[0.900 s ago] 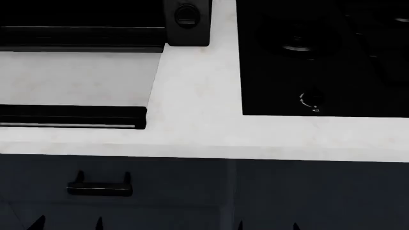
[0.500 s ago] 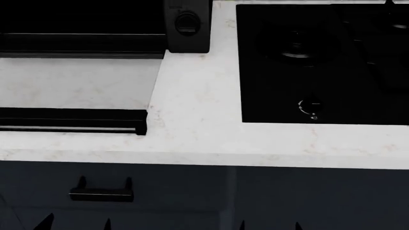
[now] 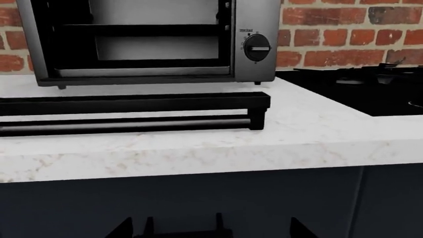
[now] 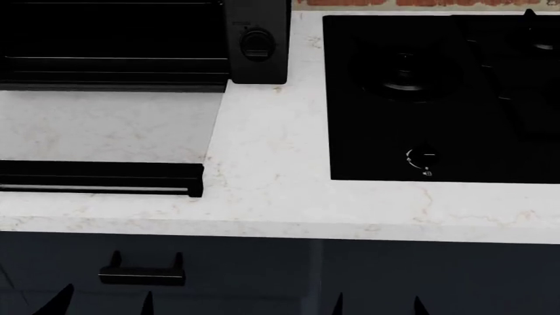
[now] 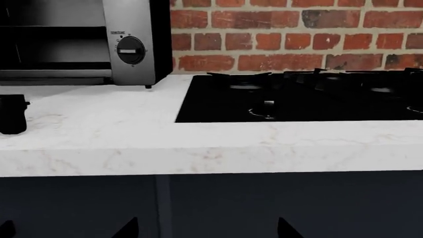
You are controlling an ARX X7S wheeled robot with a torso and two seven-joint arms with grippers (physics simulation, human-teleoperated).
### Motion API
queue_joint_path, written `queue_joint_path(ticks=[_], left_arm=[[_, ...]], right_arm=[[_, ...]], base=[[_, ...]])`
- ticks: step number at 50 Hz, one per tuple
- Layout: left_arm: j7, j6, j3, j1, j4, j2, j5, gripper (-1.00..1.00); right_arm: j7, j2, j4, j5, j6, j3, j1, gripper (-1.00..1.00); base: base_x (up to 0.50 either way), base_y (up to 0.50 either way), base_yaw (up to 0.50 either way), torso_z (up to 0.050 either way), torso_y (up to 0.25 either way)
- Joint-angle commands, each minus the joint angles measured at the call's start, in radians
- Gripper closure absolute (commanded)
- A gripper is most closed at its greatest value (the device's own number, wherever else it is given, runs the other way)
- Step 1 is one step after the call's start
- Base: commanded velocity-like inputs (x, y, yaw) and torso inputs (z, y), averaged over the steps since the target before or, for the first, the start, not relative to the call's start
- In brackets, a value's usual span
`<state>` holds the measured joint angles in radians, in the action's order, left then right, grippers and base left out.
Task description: Close the toaster oven door.
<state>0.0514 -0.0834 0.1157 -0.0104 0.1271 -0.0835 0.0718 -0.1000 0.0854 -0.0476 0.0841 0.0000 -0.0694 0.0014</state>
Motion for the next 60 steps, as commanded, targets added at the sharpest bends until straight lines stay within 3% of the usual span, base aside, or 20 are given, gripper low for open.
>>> queue_joint_path(ticks=[1,9,21,26,31,39,60], left_arm=[[0.024,-0.274,-0.045,0.055,0.192,-0.043,0.084,-1.00],[0.002,-0.535,-0.151,0.170,0.396,-0.120,0.233,-1.00],[0.028,-0.824,-0.235,0.425,0.454,-0.229,0.315,-1.00],[0.020,-0.849,-0.245,0.471,0.427,-0.240,0.331,-1.00],[-0.009,-0.768,-0.215,0.444,0.420,-0.265,0.301,-1.00],[-0.018,-0.760,-0.219,0.440,0.438,-0.268,0.315,-1.00],[-0.035,-0.757,-0.195,0.441,0.442,-0.281,0.329,-1.00]], right_arm=[[-0.070,0.079,-0.327,0.001,0.242,0.059,0.063,-1.00],[-0.096,0.205,-0.773,0.012,0.657,0.169,0.314,-1.00],[-0.045,0.358,-0.997,0.223,1.102,0.388,0.724,-1.00],[-0.112,0.408,-0.998,0.295,1.099,0.374,0.731,-1.00],[-0.173,0.435,-0.996,0.351,1.096,0.352,0.729,-1.00],[-0.255,0.490,-0.996,0.457,1.095,0.345,0.738,-1.00],[-0.330,0.556,-0.975,0.551,1.023,0.328,0.702,-1.00]], base=[[0.00,0.00,0.00,0.000,0.000],[0.00,0.00,0.00,0.000,0.000],[0.00,0.00,0.00,0.000,0.000],[0.00,0.03,0.00,0.000,0.000],[0.00,0.50,0.00,0.000,0.000],[0.01,0.50,0.00,0.000,0.000],[0.00,0.50,0.00,0.000,0.000]])
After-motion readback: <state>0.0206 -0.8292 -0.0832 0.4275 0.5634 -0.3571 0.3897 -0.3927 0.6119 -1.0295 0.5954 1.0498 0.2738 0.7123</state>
